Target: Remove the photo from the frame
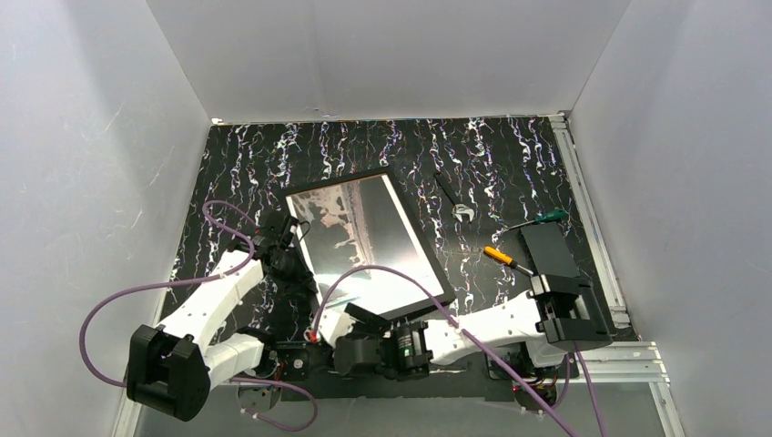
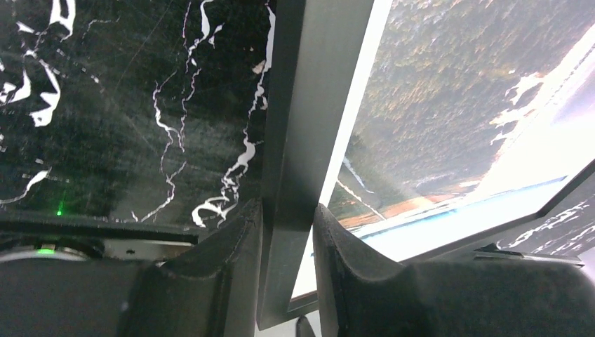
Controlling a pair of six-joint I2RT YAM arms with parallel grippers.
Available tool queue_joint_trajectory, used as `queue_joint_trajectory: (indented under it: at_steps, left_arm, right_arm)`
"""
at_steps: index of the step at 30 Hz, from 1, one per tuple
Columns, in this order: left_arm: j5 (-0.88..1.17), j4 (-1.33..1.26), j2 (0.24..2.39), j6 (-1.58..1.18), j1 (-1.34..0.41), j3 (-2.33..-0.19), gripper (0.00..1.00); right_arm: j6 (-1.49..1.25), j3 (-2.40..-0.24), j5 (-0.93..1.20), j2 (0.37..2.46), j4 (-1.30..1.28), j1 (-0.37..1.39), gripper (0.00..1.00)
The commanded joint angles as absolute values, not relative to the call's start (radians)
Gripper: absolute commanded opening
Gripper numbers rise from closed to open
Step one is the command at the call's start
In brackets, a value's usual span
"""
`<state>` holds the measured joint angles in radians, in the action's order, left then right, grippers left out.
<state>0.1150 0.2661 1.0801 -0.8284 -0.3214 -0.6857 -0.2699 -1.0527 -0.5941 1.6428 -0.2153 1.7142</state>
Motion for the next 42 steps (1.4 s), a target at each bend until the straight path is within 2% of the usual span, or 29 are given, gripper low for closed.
queue_joint_trajectory:
  at_steps: [1,8,14,17,25,29,30,31,33,34,36,38,40,41,42]
  left_arm:
    - [0.147,0.501,1.087,-0.883,-0.32,-0.802,0.0]
    - [0.156,0.564,1.091,-0.892,-0.32,-0.878,0.0]
    - [0.162,0.594,1.095,-0.891,-0.32,-0.906,0.0]
    - [0.167,0.604,1.096,-0.893,-0.319,-0.915,0.0]
    - [0.167,0.631,1.09,-0.894,-0.319,-0.931,0.0]
    - [0.163,0.638,1.08,-0.893,-0.319,-0.932,0.0]
    - [0.161,0.641,1.076,-0.893,-0.319,-0.932,0.0]
    - [0.162,0.641,1.076,-0.893,-0.319,-0.931,0.0]
    - [0.166,0.643,1.073,-0.894,-0.319,-0.93,0.0]
    - [0.168,0.643,1.072,-0.896,-0.319,-0.931,0.0]
    - [0.172,0.642,1.07,-0.897,-0.319,-0.932,0.0]
    - [0.174,0.642,1.062,-0.896,-0.32,-0.937,0.0]
    - [0.172,0.642,1.052,-0.881,-0.319,-0.952,0.01]
    - [0.169,0.648,1.046,-0.867,-0.319,-0.968,0.18]
    - [0.164,0.653,1.037,-0.85,-0.319,-0.986,0.39]
  right_arm:
    - [-0.087,-1.131,-0.808,1.684,-0.205,1.776,0.85]
    - [0.192,-1.117,-1.058,1.76,-0.047,1.818,0.84]
    - [0.453,-1.077,-1.06,1.8,0.161,1.824,0.82]
    - [0.629,-1.051,-1.087,1.842,0.338,1.828,0.81]
    - [1.206,-0.97,-1.15,2.014,1.105,1.836,0.8]
    - [1.256,-0.984,-1.142,2.022,1.176,1.831,0.77]
    - [1.216,-0.988,-1.139,2.008,1.126,1.829,0.72]
    - [1.156,-0.992,-1.13,1.988,1.045,1.827,0.63]
    - [1.005,-1.005,-1.099,1.946,0.865,1.824,0.23]
    - [0.937,-1.014,-1.087,1.93,0.776,1.822,0.18]
    - [0.86,-1.028,-1.079,1.912,0.669,1.819,0.17]
    - [0.902,-1.012,-1.093,1.91,0.735,1.819,0.14]
    - [0.928,-1.002,-1.103,1.911,0.77,1.819,0.08]
    - [0.929,-0.999,-1.104,1.907,0.773,1.819,0.02]
    - [0.924,-0.998,-1.103,1.901,0.769,1.818,0.01]
